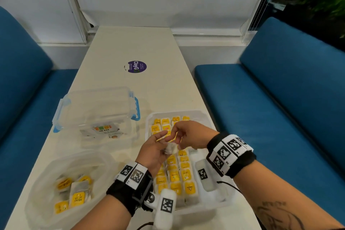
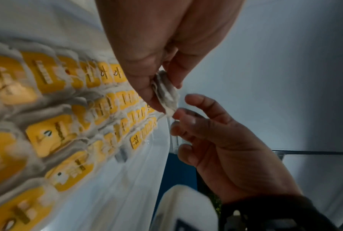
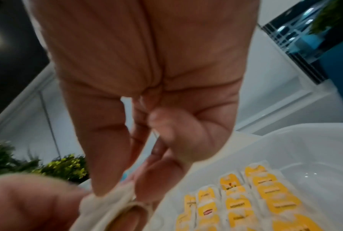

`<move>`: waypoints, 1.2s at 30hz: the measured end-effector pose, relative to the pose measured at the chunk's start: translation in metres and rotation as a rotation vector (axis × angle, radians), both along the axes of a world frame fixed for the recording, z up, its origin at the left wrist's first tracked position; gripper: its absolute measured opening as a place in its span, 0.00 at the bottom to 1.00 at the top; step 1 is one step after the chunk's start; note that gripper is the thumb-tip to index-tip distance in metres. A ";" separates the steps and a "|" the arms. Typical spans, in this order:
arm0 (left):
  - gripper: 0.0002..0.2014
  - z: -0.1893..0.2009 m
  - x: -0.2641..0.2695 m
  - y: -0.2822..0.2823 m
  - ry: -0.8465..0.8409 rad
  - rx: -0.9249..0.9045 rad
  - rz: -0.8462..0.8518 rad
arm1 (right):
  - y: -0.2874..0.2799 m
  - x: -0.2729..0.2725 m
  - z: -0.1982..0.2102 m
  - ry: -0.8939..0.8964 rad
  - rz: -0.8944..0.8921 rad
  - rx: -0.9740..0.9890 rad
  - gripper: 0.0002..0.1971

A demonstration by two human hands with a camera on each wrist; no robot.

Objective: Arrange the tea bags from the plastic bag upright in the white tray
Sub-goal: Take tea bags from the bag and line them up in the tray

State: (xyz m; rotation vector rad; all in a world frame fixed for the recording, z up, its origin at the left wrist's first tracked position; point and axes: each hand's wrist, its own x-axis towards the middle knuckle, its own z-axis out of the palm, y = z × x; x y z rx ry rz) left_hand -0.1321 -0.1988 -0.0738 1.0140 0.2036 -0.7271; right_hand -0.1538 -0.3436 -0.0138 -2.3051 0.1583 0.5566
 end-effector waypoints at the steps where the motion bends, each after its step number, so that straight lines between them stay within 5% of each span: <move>1: 0.13 0.001 0.000 -0.002 0.010 -0.013 0.002 | 0.005 -0.004 -0.001 -0.029 0.006 -0.003 0.16; 5: 0.11 0.005 -0.002 -0.004 0.056 -0.116 0.021 | 0.010 -0.015 -0.012 -0.096 -0.008 -0.070 0.23; 11: 0.14 0.006 -0.008 -0.003 -0.006 -0.008 -0.042 | 0.011 -0.017 -0.012 -0.118 -0.191 0.061 0.08; 14: 0.14 0.005 -0.011 -0.002 -0.056 0.083 -0.100 | 0.011 -0.014 -0.008 -0.114 -0.221 0.093 0.08; 24: 0.09 0.008 -0.013 0.005 -0.131 0.152 -0.180 | 0.004 -0.008 0.001 -0.110 -0.197 0.061 0.07; 28: 0.14 0.009 -0.013 0.006 -0.169 0.175 -0.203 | 0.005 -0.009 0.000 -0.196 -0.088 0.056 0.20; 33: 0.19 0.009 -0.015 0.004 -0.132 0.167 -0.224 | 0.002 -0.011 0.000 -0.159 -0.039 0.051 0.11; 36: 0.16 0.010 -0.016 0.005 -0.109 0.175 -0.240 | -0.001 -0.013 0.000 -0.126 -0.044 0.075 0.15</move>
